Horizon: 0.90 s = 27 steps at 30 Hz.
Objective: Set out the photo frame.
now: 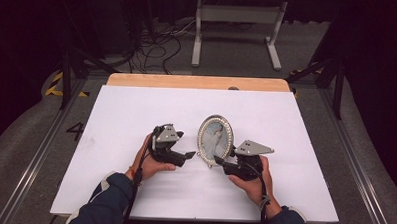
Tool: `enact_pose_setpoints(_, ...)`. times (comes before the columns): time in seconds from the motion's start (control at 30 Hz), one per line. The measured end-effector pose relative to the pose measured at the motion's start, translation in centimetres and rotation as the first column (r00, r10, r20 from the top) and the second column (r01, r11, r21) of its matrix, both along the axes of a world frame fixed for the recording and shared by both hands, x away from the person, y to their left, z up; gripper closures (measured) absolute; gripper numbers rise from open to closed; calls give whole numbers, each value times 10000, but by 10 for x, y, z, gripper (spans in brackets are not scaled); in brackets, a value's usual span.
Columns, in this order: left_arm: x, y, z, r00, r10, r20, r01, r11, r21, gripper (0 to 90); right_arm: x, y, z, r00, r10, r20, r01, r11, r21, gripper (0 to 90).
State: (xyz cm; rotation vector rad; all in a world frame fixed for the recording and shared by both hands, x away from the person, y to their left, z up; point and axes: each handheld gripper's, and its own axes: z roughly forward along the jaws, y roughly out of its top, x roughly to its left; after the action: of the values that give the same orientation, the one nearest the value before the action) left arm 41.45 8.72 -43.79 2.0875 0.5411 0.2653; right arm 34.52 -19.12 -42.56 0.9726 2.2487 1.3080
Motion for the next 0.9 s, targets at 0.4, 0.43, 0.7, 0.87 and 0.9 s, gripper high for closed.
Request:
enact_pose_setpoints(0.4, 24, -22, -3, 9970, -531, -571, 499, 9972, -555, 130, -20, -15, 8, 9977, -530, 411, 523, 9985, 180, 674)
enact_pose_setpoints(0.43, 26, -23, -4, 9968, -509, -620, 473, 9972, -578, 142, -21, -15, 9, 9972, -545, 506, 533, 9982, 265, 699)
enact_pose_setpoints(0.7, 37, -27, -7, 9932, -868, -780, 755, 9876, -1379, 277, -22, -19, 11, 9954, -741, 599, 706, 9958, 582, 767)
enact_pose_setpoints(0.87, 30, -32, -5, 9898, -1267, -646, 1184, 9857, -1196, 388, -24, -18, 14, 9942, -815, 708, 760, 9941, 777, 826)
enact_pose_setpoints(0.9, 29, -32, -4, 9902, -1245, -634, 1163, 9861, -1189, 393, -24, -18, 15, 9941, -842, 684, 788, 9939, 776, 826)
